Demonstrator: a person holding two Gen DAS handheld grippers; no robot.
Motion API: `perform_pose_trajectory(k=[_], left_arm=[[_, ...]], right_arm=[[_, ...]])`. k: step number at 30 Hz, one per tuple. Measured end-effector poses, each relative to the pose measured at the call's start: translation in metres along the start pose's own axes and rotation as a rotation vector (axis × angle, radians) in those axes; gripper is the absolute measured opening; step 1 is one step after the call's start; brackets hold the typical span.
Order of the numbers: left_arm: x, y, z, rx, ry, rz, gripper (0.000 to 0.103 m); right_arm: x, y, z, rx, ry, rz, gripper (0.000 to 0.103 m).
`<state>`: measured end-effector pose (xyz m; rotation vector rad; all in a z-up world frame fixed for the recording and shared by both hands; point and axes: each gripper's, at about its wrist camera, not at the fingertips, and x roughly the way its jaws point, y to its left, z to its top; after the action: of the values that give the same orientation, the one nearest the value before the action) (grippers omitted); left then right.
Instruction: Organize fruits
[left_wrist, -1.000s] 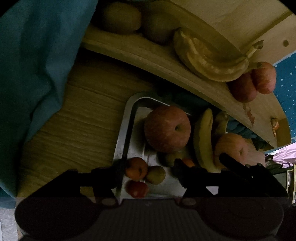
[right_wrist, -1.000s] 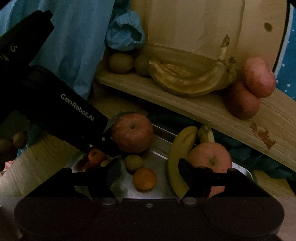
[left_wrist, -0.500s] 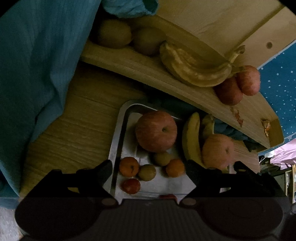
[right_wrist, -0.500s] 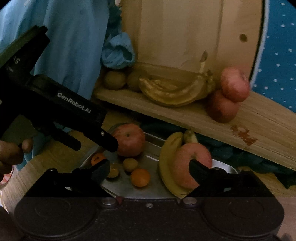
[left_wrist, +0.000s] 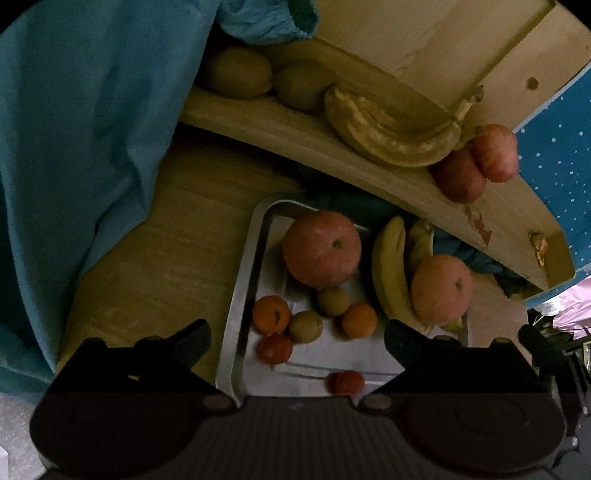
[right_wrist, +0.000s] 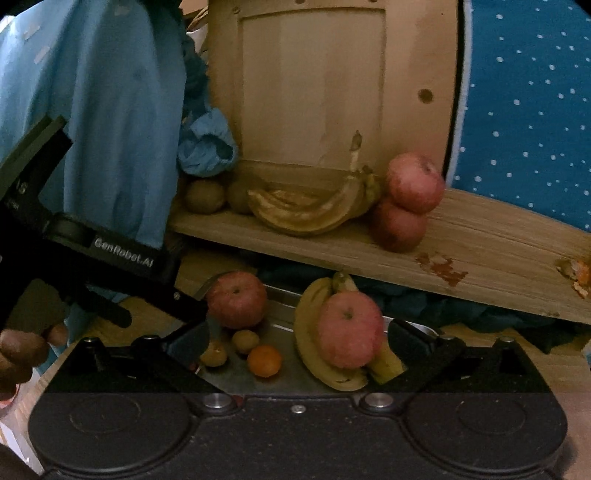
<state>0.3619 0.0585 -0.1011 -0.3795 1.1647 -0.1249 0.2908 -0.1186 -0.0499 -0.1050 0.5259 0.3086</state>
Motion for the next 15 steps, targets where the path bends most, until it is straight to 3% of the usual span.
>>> perform_pose_trajectory(k=[15], left_arm=[[-0.012,-0.013,-0.026,0.076,-0.014,0.063,0.103]], right_arm=[[-0.03,-0.018,-0.017,0.143,-0.058,-0.161,0.102]])
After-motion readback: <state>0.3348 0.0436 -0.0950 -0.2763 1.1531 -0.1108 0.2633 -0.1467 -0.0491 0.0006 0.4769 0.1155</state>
